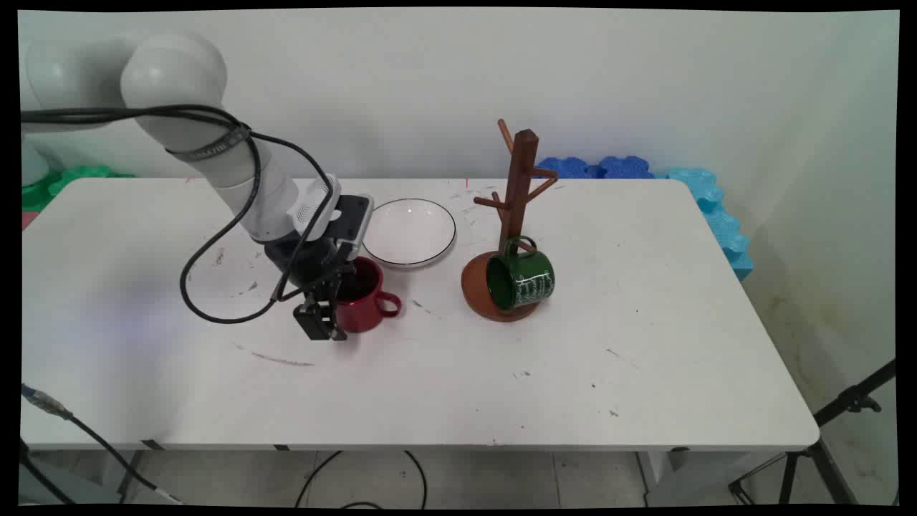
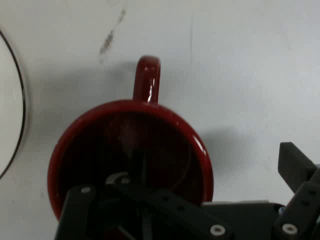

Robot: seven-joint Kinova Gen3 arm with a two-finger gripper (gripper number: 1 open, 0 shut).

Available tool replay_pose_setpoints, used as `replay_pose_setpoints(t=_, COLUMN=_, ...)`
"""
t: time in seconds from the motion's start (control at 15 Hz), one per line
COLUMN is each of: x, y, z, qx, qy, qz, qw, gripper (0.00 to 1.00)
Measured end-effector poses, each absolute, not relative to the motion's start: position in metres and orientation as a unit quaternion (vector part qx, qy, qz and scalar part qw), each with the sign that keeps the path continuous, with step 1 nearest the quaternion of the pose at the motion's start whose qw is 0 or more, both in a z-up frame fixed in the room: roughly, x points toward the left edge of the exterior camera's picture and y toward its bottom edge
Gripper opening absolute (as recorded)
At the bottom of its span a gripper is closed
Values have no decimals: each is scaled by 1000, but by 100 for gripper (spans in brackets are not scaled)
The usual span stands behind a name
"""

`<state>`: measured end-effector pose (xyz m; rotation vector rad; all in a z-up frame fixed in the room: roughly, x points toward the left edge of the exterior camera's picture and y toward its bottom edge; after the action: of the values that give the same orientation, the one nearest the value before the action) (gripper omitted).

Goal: Pick up the green mug from the rack

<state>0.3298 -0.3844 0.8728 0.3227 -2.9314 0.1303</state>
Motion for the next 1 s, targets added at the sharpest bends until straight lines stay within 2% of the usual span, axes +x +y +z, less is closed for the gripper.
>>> replay_pose_setpoints(t=0.33, x=324, y=-382, z=888, qx=140, qy=-982, qz=36, qw=118, gripper=100)
replay_pose_setpoints(t=0.67, x=324, y=-377, z=943, qx=197, qy=-970, qz=39, qw=140, gripper=100)
replay_pose_setpoints(t=1.0, x=320, y=-373, z=984, qx=241, qy=-948, qz=41, qw=204, gripper=100)
